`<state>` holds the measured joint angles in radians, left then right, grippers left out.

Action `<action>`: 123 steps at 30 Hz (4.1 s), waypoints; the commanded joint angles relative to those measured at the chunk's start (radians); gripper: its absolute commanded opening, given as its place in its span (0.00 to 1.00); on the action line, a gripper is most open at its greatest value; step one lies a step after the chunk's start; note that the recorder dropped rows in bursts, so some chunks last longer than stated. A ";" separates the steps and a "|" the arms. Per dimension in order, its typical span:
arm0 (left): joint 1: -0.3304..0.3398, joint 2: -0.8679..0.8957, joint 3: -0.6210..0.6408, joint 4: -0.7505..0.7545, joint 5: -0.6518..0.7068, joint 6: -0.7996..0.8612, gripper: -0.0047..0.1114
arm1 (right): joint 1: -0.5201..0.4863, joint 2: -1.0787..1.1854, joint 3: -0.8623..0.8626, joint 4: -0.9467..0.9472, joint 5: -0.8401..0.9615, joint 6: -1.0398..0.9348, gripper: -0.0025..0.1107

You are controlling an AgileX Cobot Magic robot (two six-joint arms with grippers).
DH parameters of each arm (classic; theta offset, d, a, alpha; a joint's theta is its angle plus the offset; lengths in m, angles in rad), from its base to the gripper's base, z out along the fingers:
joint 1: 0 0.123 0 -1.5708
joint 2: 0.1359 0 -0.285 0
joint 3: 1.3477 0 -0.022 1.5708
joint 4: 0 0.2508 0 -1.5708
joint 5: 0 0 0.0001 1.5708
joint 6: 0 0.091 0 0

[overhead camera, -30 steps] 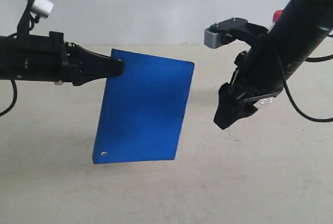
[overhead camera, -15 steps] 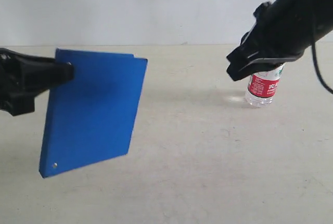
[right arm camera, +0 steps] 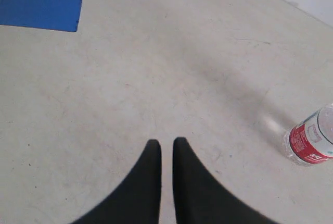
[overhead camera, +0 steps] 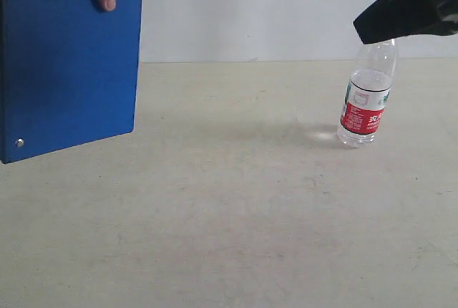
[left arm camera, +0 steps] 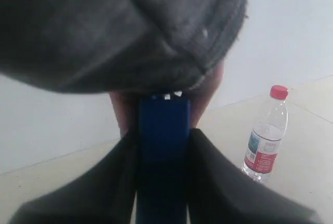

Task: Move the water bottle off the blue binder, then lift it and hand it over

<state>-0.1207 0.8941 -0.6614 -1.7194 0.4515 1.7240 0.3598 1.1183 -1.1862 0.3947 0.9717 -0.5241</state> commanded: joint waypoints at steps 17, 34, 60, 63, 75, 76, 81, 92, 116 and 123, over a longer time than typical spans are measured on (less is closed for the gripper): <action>-0.004 -0.009 -0.015 -0.025 -0.047 -0.071 0.59 | -0.002 -0.011 -0.003 -0.016 0.019 0.000 0.05; -0.004 -0.455 0.081 0.365 -0.221 -0.464 0.08 | -0.002 -0.568 0.035 -0.290 -0.032 0.245 0.05; -0.002 -0.712 0.542 0.435 -0.597 -0.421 0.08 | 0.009 -1.118 0.658 -0.175 -0.447 0.358 0.05; -0.002 -0.712 0.578 0.435 -0.598 -0.414 0.08 | 0.009 -1.118 0.793 -0.121 -0.589 0.378 0.05; -0.002 -0.712 0.607 0.435 -0.598 -0.414 0.08 | 0.009 -1.118 1.186 0.055 -0.749 0.558 0.05; -0.002 -0.712 0.607 0.435 -0.598 -0.414 0.08 | 0.009 -1.118 1.186 0.055 -0.721 0.560 0.05; -0.002 -0.712 0.607 0.435 -0.596 -0.414 0.08 | 0.009 -1.118 1.186 0.044 -0.569 0.560 0.05; -0.002 -0.712 0.607 0.435 -0.594 -0.414 0.08 | 0.009 -1.118 1.186 0.010 -0.867 0.524 0.05; -0.002 -0.716 0.607 0.435 -0.594 -0.414 0.08 | -0.272 -1.118 1.186 -0.468 -0.587 0.696 0.05; -0.002 -0.716 0.607 0.435 -0.594 -0.414 0.08 | -0.269 -1.118 1.186 -0.493 -0.596 0.694 0.05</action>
<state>-0.1207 0.1806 -0.0574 -1.2836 -0.1390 1.3084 0.0966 0.0053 0.0026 -0.0967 0.3789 0.1801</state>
